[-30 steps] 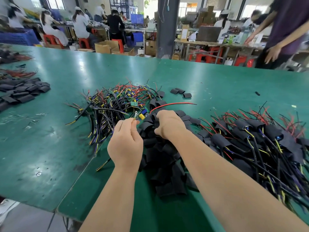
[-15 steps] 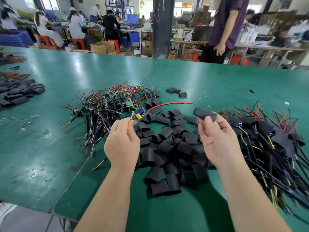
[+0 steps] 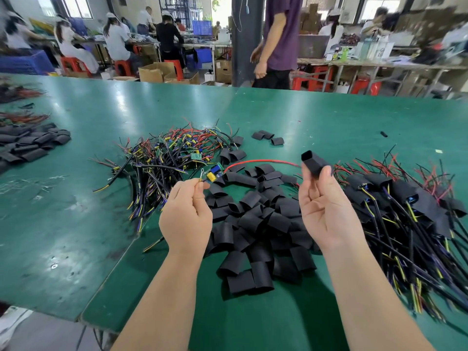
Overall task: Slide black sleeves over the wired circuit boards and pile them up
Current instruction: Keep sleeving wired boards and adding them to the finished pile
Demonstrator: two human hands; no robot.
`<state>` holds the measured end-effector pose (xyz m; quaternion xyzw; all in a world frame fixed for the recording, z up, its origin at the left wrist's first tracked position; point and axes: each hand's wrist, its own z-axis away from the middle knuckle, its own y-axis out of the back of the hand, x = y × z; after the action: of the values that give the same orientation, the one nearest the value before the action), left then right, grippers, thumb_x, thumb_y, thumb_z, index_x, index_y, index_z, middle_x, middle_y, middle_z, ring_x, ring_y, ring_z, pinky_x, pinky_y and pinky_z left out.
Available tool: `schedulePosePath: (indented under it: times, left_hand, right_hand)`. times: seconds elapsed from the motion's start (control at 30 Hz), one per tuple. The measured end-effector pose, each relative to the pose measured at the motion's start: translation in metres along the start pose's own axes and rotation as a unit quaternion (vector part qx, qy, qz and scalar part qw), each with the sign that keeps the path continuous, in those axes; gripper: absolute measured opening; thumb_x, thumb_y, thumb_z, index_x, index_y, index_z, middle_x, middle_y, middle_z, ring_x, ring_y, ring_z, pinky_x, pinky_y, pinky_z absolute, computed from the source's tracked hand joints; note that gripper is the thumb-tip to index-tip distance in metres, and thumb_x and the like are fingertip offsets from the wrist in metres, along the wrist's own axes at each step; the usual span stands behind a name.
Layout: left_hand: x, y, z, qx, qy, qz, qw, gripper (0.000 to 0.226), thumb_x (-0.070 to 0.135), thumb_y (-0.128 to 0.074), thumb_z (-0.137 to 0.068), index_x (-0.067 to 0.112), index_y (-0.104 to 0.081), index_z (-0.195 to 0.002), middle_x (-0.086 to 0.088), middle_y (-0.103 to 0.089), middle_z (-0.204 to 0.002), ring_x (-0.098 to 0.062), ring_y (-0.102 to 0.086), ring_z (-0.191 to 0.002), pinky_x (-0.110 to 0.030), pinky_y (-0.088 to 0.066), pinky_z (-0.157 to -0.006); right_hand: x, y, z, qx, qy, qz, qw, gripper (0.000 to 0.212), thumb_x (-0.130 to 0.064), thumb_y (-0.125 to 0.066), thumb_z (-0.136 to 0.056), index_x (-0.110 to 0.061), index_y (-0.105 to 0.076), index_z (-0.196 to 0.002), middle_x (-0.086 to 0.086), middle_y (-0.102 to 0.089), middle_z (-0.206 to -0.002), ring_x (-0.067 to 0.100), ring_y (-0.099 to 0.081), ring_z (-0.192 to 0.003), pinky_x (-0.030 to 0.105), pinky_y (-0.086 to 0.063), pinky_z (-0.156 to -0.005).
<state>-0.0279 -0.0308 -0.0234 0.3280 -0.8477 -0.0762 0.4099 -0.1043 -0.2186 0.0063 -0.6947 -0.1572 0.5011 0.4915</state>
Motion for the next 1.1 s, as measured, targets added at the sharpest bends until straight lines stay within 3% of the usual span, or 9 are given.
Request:
schedulePosePath:
  times: [0.23,0.43,0.57,0.7,0.87,1.1]
  left_hand:
    - [0.001,0.002,-0.002,0.014,0.014,0.009,1.0,0.021,0.008,-0.049,-0.097,0.005,-0.069,-0.091,-0.004,-0.067,-0.085,-0.027,-0.058,-0.076,-0.03,-0.032,-0.057]
    - [0.002,0.003,-0.001,0.014,-0.004,0.008,1.0,0.019,0.004,-0.052,-0.096,0.005,-0.069,-0.086,-0.002,-0.067,-0.08,-0.024,-0.057,-0.068,-0.026,-0.029,-0.054]
    - [0.004,0.0,0.003,-0.016,-0.061,0.02,0.998,0.02,0.009,-0.05,-0.094,0.008,-0.068,-0.085,0.0,-0.065,-0.079,-0.022,-0.055,-0.062,-0.027,-0.034,-0.048]
    - [0.008,-0.004,0.008,-0.054,-0.126,0.042,0.99,0.026,0.018,-0.046,-0.094,0.013,-0.07,-0.085,0.005,-0.062,-0.076,-0.017,-0.053,-0.06,-0.028,-0.038,-0.046]
    - [0.009,-0.005,0.011,-0.096,-0.139,0.078,0.982,0.033,0.025,-0.04,-0.093,0.011,-0.07,-0.087,0.005,-0.065,-0.081,-0.02,-0.057,-0.064,-0.034,-0.045,-0.05]
    - [0.011,-0.003,0.01,-0.111,-0.116,0.108,0.981,0.023,0.009,-0.047,-0.091,0.007,-0.066,-0.08,0.009,-0.059,-0.077,-0.021,-0.057,-0.066,-0.039,-0.047,-0.056]
  right_hand:
    - [0.003,0.0,0.003,0.01,-0.004,0.001,1.0,0.033,-0.018,-0.068,-0.073,-0.01,-0.061,-0.104,0.004,-0.072,-0.102,0.01,-0.071,-0.089,0.016,-0.054,-0.07]
    - [0.004,-0.006,0.005,-0.038,-0.019,0.009,0.999,0.03,-0.022,-0.064,-0.077,-0.012,-0.063,-0.105,0.001,-0.073,-0.103,0.006,-0.07,-0.093,0.011,-0.052,-0.067]
    - [0.01,-0.01,0.007,-0.037,-0.008,0.051,0.998,0.024,-0.015,-0.064,-0.074,-0.012,-0.06,-0.097,0.003,-0.073,-0.096,0.011,-0.071,-0.087,0.016,-0.053,-0.068]
    - [0.02,-0.016,0.01,-0.037,-0.033,0.056,0.997,0.043,-0.01,-0.063,-0.073,-0.014,-0.052,-0.115,0.006,-0.072,-0.093,0.015,-0.071,-0.082,0.019,-0.053,-0.066]
    - [0.027,-0.016,0.011,-0.082,-0.055,0.127,0.987,0.034,-0.01,-0.062,-0.073,-0.014,-0.061,-0.107,0.006,-0.072,-0.1,0.015,-0.069,-0.083,0.023,-0.055,-0.071]
    - [0.023,-0.008,0.008,-0.149,-0.034,0.181,0.972,0.033,-0.005,-0.06,-0.076,-0.012,-0.062,-0.107,0.005,-0.072,-0.109,0.014,-0.069,-0.088,0.026,-0.056,-0.077]
